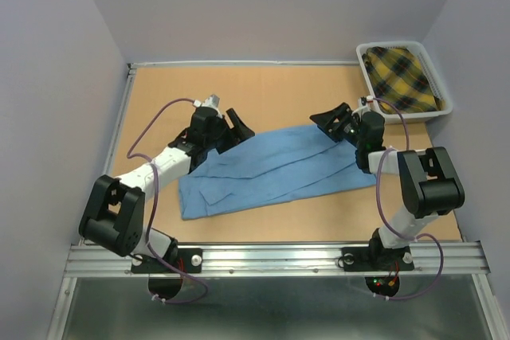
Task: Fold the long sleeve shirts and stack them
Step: Fold the shirt
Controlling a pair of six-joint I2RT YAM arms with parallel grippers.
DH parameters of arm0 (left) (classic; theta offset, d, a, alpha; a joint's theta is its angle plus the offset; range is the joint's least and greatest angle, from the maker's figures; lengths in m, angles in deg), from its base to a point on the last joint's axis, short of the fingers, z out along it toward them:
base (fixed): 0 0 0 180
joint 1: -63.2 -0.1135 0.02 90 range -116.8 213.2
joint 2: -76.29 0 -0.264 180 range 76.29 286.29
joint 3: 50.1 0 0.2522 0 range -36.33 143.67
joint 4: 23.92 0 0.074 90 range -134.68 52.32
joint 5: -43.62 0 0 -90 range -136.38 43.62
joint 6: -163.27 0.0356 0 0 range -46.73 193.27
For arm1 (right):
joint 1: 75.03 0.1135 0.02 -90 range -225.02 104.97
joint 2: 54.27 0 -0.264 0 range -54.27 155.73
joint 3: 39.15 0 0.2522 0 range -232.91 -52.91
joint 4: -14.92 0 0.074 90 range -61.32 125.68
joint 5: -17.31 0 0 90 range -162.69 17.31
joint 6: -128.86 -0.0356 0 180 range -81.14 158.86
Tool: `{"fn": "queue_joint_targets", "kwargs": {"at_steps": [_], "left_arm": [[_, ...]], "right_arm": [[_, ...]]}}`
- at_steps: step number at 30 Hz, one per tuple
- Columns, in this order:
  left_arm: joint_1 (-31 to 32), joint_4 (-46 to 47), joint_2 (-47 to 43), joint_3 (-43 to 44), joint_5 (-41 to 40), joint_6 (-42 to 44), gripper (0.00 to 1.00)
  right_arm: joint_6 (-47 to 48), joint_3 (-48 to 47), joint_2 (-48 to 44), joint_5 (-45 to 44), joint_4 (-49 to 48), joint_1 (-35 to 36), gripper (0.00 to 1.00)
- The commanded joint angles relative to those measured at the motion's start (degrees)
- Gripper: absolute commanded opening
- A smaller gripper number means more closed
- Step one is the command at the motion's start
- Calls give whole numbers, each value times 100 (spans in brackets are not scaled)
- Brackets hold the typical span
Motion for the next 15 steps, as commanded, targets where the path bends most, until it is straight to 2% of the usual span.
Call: {"fn": "queue_joint_targets", "kwargs": {"at_steps": [1,8,15], "left_arm": [[21,157,420,584,-96,317,82],[-111,377,1370,673,44,248,82],[-462,816,1643,-47,88,98,82]], "right_arm": [[198,-367,215,-28,-17,-9,71],[304,-236,550,-388,-35,-114,71],[365,46,822,-679,-43,-562,71]]}}
